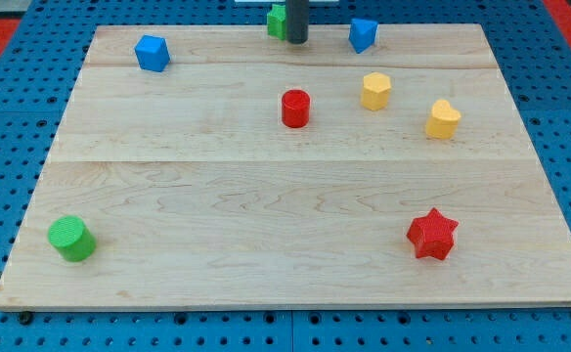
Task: Slightly move the blue cube up a bit
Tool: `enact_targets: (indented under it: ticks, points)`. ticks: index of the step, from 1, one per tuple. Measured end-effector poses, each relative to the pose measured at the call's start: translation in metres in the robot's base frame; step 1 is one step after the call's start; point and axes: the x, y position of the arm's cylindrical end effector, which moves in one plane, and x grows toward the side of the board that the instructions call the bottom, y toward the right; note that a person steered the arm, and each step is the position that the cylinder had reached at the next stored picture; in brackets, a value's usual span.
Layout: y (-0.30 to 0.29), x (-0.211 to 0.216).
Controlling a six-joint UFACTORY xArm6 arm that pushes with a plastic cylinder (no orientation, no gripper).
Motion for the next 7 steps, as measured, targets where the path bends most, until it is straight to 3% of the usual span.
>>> enact_targets:
  ticks: [1, 2, 3, 5, 7]
  points:
    - [0.052, -0.006]
    - [0.086, 0.017]
    - [0.091, 0.032]
    - [0.017, 0.051]
    - [-0.004, 0.056]
